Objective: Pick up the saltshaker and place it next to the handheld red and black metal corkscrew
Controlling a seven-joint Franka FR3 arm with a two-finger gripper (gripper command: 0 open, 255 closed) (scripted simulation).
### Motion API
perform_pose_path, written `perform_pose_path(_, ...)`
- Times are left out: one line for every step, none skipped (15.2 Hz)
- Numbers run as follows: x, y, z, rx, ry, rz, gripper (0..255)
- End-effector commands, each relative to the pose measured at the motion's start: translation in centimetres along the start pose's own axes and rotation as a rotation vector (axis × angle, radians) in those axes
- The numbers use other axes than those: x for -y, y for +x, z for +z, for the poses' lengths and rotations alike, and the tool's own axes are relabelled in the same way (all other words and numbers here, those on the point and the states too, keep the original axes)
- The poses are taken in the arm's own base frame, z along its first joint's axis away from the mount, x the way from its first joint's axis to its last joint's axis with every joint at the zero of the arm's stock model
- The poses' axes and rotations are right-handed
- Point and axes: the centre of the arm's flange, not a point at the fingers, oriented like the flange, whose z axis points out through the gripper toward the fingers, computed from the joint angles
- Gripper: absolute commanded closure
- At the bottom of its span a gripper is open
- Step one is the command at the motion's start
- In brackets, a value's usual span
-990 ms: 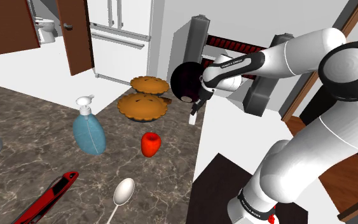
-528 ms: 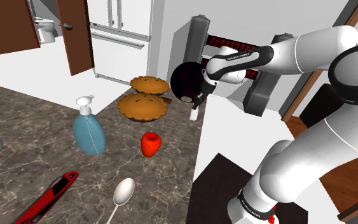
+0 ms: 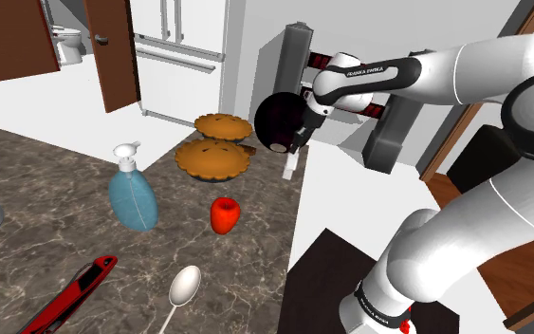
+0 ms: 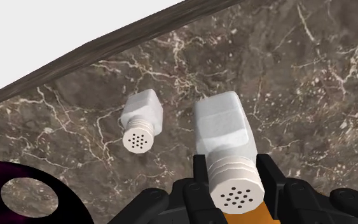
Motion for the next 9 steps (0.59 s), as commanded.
perform_pose_path(0.1,0.2,-1.0,0.001,0.0,0.0,255)
perform_pose_path(0.1,0.3,-1.5,0.001,0.0,0.0,255)
perform_pose_path(0.2,0.4,-2.0,0.001,0.0,0.0,255)
perform_pose_path(0.2,0.5,-2.5,0.001,0.0,0.0,255)
perform_pose_path(0.3,0.6,-3.1,0.001,0.0,0.0,255)
perform_pose_path(0.3,0.7,-3.6,0.001,0.0,0.0,255)
perform_pose_path(0.4,0.8,-4.1,0.001,0.0,0.0,255)
perform_pose_path(0.4,0.9,-4.6,0.001,0.0,0.0,255)
perform_pose_path(0.5,1.0,-5.1,0.001,0.0,0.0,255)
